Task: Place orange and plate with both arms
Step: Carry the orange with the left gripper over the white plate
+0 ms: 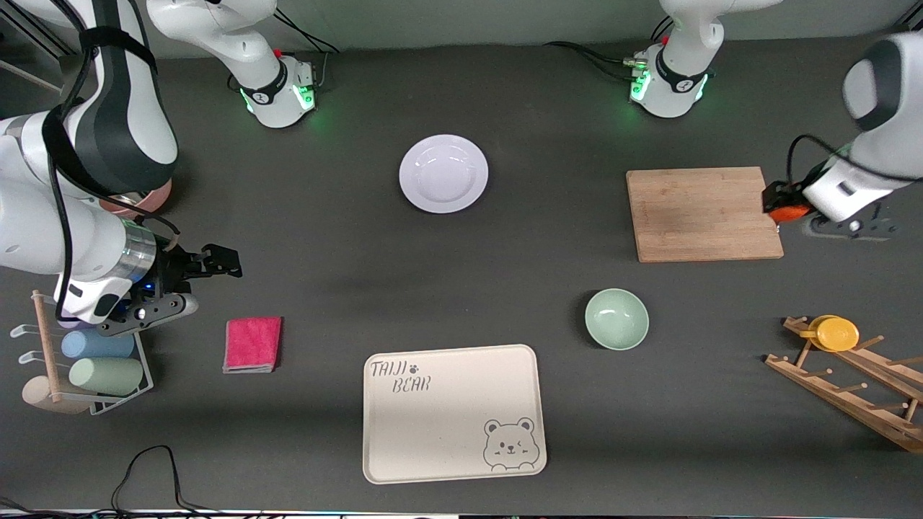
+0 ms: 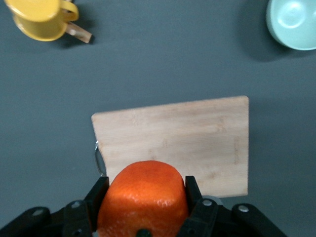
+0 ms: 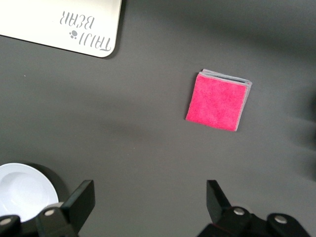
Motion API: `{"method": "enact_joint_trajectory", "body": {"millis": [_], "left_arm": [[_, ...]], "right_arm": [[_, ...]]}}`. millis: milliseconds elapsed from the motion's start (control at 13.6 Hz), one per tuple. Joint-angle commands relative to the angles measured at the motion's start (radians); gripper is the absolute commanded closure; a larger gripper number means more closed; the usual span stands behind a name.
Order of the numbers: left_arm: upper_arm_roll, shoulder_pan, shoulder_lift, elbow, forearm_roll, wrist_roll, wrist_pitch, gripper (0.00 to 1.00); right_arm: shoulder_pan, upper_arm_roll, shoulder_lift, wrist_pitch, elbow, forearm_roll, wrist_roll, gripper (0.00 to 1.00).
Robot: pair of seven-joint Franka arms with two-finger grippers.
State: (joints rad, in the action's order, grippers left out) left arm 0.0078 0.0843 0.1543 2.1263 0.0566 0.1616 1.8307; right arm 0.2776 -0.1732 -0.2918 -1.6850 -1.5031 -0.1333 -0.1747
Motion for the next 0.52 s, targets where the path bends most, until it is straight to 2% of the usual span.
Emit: {"method": "enact_joint_trajectory", "body": {"millis": [0, 148, 295, 443], "left_arm": [[-0.003, 0.002, 0.002, -0.17, 0.009, 0.01, -0.195, 0.45], [-0.006, 0.0, 0.001, -0.239, 0.009, 0.009, -0.263, 0.45], [-0.011, -0.011, 0.001, -0.253, 0.0, -0.014, -0.269, 0.45], [-0.072, -0.011, 0.001, -0.273, -0.008, -0.084, -0.293, 0.45]], "right_arm": [[-0.002, -0.005, -0.01, 0.011, 0.021, -0.017, -0.015, 0.0], [0.0, -0.005, -0.01, 0.013, 0.021, -0.017, -0.015, 0.0], [-0.001, -0.005, -0.01, 0.013, 0.018, -0.017, -0.014, 0.0], [-0.002, -0.005, -0.01, 0.014, 0.018, -0.019, -0.011, 0.0]]}}
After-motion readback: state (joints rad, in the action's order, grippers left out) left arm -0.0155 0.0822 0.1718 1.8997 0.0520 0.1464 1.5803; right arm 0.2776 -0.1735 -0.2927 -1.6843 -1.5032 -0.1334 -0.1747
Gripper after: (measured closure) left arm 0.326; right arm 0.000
